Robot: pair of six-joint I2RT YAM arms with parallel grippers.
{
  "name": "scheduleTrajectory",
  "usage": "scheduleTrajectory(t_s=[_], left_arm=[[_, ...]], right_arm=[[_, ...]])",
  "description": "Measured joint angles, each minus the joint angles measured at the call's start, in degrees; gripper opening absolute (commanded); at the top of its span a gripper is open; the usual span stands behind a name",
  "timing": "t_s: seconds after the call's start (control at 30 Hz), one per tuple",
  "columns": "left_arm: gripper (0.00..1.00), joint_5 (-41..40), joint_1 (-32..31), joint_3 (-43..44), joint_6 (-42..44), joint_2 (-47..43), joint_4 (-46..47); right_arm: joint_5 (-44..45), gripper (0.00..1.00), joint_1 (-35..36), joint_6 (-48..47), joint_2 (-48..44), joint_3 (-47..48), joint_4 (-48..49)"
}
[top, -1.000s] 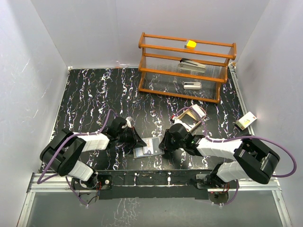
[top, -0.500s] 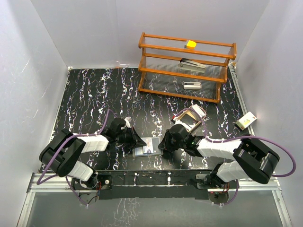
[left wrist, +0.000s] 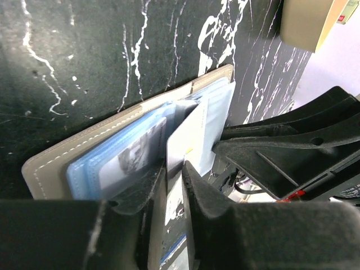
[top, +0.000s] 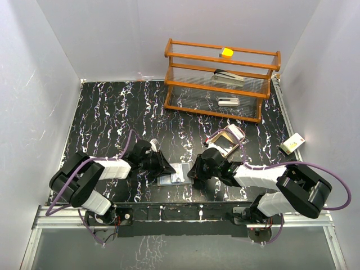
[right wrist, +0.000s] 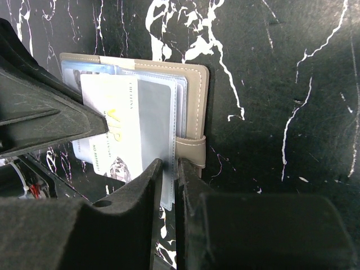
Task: Put the credit cards into the card holder
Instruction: Insert the credit card into the card holder.
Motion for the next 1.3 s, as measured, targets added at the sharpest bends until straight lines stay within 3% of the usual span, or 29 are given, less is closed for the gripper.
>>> scheduleTrajectory(t_s=[0.1,0.33,0.53,1.3], left_arm=[[0.38,-0.7,-0.3,1.9,1.1,-1.0,-3.8],[0.42,-7.0,-0.8,7.0,5.2,-5.2,-16.7],[0.44,-9.8,-0.8,8.7,6.6,-6.1,-21.7],[0.44,-0.5,-1.2,5.5,0.5,0.0,-6.3]], right_arm=[[-0.1,0.13,0.1,0.1,0.0,0.0,0.0],[-0.7,0.13,0.7,0.2,0.0,-0.2,0.1],[-0.8,0.13,0.7,0.3,0.0,-0.2,0.1],[-2.1,0.13,0.6,-0.7,2.8,0.6,3.0]])
